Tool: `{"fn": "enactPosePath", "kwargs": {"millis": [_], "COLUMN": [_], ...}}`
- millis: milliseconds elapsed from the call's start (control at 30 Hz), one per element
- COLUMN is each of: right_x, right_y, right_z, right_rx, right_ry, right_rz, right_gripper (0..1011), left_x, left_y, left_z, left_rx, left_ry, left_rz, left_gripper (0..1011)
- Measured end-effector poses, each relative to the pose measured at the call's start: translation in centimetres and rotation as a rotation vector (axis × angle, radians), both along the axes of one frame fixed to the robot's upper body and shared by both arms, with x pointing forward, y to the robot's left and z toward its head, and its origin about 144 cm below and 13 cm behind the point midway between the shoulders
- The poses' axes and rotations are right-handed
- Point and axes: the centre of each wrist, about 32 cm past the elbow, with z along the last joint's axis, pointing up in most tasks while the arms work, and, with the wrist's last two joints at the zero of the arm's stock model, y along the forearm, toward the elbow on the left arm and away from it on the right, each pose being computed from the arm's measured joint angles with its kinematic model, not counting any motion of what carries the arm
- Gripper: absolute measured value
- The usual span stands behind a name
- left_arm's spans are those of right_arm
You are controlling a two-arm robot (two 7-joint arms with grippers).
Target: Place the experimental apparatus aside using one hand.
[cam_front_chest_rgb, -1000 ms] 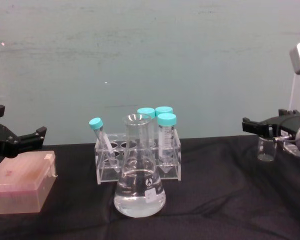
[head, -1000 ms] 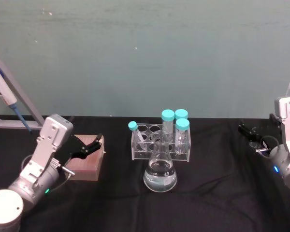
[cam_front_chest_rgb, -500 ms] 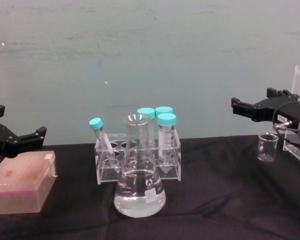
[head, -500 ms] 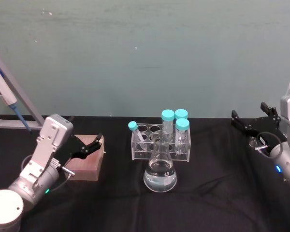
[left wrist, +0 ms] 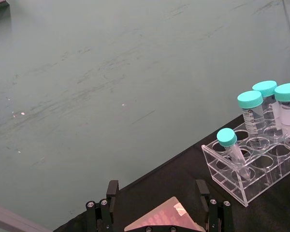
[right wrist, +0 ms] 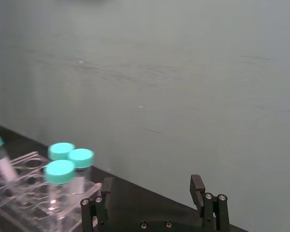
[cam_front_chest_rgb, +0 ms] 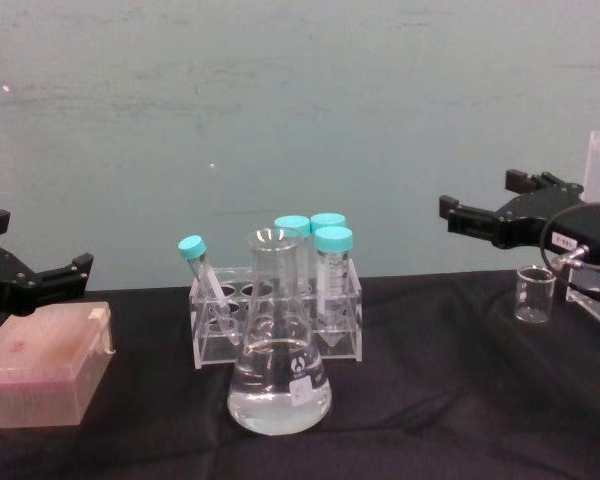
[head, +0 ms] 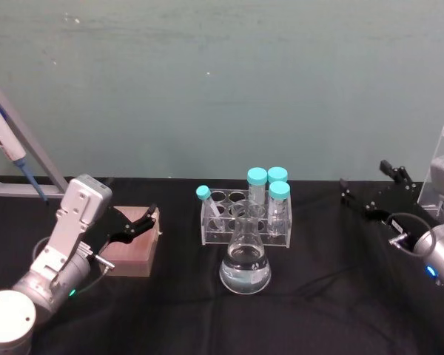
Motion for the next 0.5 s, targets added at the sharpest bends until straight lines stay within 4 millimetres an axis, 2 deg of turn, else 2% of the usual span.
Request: {"fn": "enactPosePath", "kwargs": {"millis": [500], "right_x": [-0.93], "right_y": [-0.07], "right_z": [-0.17], "right_rx": [-0.022], "right_ry": [0.027], "right_rz": [0.261], "right_gripper": [1003], "left_x": [0.0], "left_y": [0.0], "left_z": [0.0], "left_rx": [0.0], "left_ry": [0.0], "left_rz": [0.0], "left_gripper": [1000]}}
